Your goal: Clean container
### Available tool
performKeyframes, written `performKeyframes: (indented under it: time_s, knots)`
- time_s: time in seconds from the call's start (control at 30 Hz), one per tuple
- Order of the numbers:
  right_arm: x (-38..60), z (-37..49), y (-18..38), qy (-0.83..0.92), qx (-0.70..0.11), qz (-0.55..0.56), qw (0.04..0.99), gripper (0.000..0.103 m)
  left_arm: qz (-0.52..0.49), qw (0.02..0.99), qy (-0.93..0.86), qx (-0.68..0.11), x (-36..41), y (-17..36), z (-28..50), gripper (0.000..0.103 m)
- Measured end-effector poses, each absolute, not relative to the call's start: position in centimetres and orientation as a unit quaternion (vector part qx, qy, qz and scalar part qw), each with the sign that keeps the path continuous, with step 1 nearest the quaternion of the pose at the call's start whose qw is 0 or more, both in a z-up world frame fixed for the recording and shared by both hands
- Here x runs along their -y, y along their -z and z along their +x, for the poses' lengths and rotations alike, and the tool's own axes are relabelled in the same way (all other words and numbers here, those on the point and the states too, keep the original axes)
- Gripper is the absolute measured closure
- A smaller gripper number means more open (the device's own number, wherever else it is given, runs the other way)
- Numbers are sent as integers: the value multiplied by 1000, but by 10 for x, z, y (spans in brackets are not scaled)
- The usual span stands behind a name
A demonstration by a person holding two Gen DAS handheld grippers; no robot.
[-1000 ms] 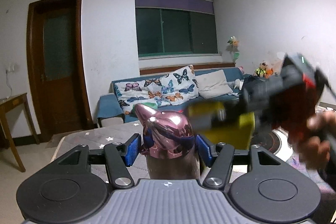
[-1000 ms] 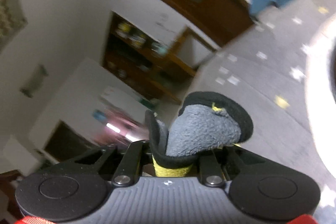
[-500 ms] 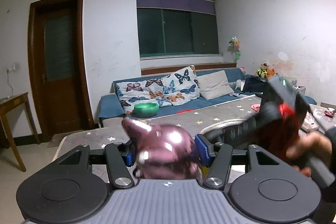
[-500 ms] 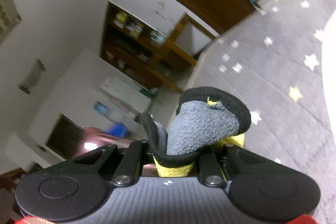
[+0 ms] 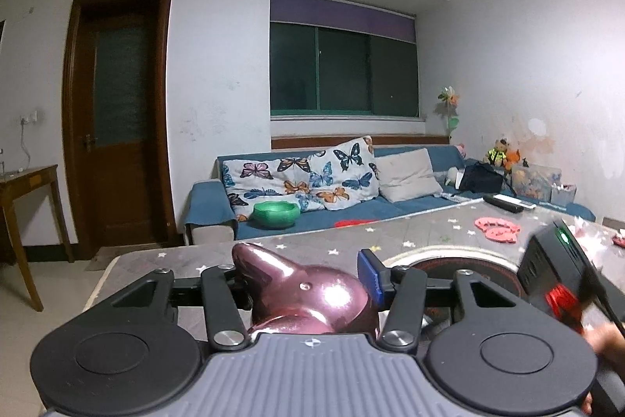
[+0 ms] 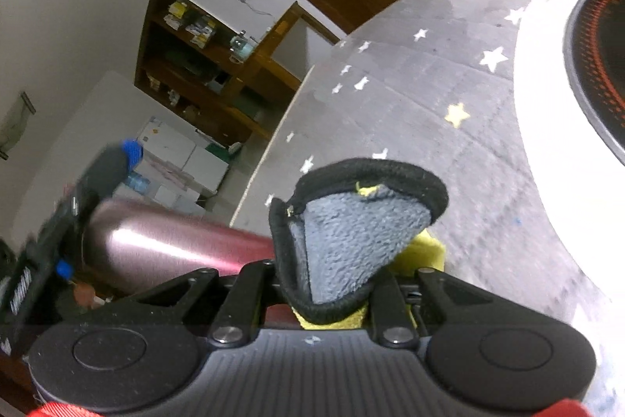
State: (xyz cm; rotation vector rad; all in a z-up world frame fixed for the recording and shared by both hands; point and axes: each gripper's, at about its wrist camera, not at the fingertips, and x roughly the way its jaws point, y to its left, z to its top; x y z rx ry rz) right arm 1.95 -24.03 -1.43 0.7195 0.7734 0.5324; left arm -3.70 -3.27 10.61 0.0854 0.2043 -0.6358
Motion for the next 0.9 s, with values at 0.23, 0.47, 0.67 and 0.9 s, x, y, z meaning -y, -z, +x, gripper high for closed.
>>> performKeyframes:
  time_s: [0.23, 0.47, 0.67, 0.9]
  knots:
    - [242, -1, 0, -272, -351, 334, 831, 88, 26, 949, 294, -111, 45, -104, -32, 49]
    - [237, -20, -38, -308, -295, 299, 854, 88, 14, 953, 287, -95, 40, -113, -44, 51]
    - [226, -29, -51, -317, -274, 252, 872, 88, 9, 951, 293, -97, 40, -113, -44, 52]
    - [226, -22, -19, -289, -327, 265, 860, 88, 7, 952, 289, -99, 37, -112, -43, 51]
